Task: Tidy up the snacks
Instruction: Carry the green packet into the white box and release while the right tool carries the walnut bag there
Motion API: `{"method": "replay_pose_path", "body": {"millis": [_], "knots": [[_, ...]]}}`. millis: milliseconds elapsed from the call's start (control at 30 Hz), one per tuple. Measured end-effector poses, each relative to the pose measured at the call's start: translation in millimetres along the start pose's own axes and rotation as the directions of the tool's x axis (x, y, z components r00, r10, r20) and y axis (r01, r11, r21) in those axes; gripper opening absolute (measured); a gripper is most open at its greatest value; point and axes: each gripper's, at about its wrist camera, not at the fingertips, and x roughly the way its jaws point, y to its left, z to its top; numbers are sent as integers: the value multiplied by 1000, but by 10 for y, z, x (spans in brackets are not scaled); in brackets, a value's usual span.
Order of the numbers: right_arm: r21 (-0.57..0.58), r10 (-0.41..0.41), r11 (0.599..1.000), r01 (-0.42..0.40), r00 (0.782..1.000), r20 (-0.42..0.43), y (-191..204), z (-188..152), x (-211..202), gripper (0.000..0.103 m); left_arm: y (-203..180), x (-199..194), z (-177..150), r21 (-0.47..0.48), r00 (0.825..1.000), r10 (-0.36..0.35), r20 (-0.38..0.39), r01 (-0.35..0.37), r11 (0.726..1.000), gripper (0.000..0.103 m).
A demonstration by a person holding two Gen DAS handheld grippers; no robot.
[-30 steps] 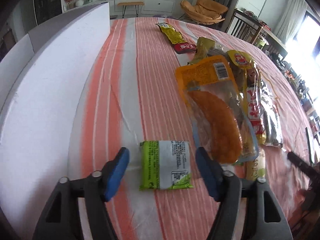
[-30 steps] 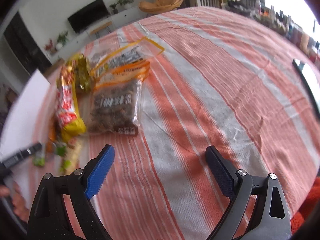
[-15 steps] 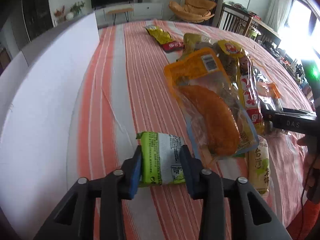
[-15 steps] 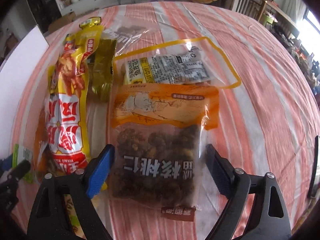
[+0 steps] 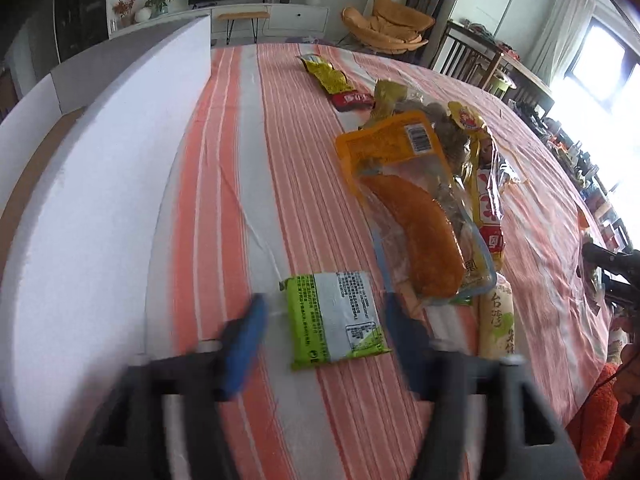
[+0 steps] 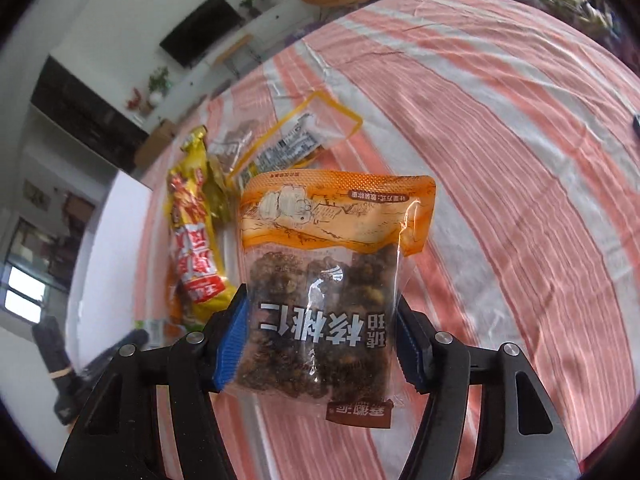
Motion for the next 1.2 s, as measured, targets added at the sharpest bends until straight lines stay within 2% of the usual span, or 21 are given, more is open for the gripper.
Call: {"method": "replay_pose_path", "body": {"millis": [67,200,267,333,367,400,533,633,733,800,867,967,1000,1067,1133,1167,1200], "knots": [[2,15,1000,-15,1000,11,31,-34,-41,67,-25,-57,-27,19,999,12,29,-13,1000,86],[-15,35,999,-35,999,3,98,-93,-41,67,-140,56,-39,89,998,67,-14,-66,994,85],[-31,41,999,-41,999,2,135,-99,-37,67,-253,157,-84,155,993,108,-39,-100,983,85],[-44,47,998,-47,999,5,195,-114,-49,67,-336,231,-144,204,986,163,-35,-152,967,63],[-52,51,997,-50,999,8,230,-119,-67,67,-337,233,-162,197,987,158,-25,-150,969,52],[-60,51,997,-50,999,10,234,-118,-83,67,-311,230,-163,173,986,162,-26,-155,973,48],[-82,58,995,-57,998,16,287,-134,-181,67,-217,180,-166,107,993,113,-18,-110,988,47],[-79,96,992,-96,995,0,357,-154,-222,67,-179,-66,-134,30,1000,1,14,-2,1000,47],[-77,166,983,-169,985,-34,563,-151,-225,67,-41,-509,-29,-59,990,-110,85,115,992,47],[-107,232,965,-238,970,-70,892,-129,-222,67,99,-811,33,-86,984,-111,143,124,989,47],[-168,288,938,-303,952,-104,1315,-118,-236,67,369,-1197,81,-116,977,-50,209,76,990,47],[-257,380,872,-416,908,-178,2021,-143,-220,67,813,-1570,50,-181,966,78,245,-33,983,47],[-286,417,835,-469,880,-226,2365,-167,-182,67,1024,-1694,8,-216,957,147,249,-93,972,47],[-314,453,788,-530,844,-289,2834,-232,-90,67,1351,-1826,-78,-279,940,246,236,-177,944,48],[-352,458,749,-561,823,-336,3241,-322,31,70,1649,-1921,-205,-348,919,328,220,-240,906,48],[-365,455,735,-572,815,-360,3418,-373,114,73,1749,-1935,-254,-371,911,358,206,-266,890,53],[-359,456,719,-595,794,-403,3618,-446,254,76,1845,-1938,-314,-392,906,379,187,-285,875,66]]}}
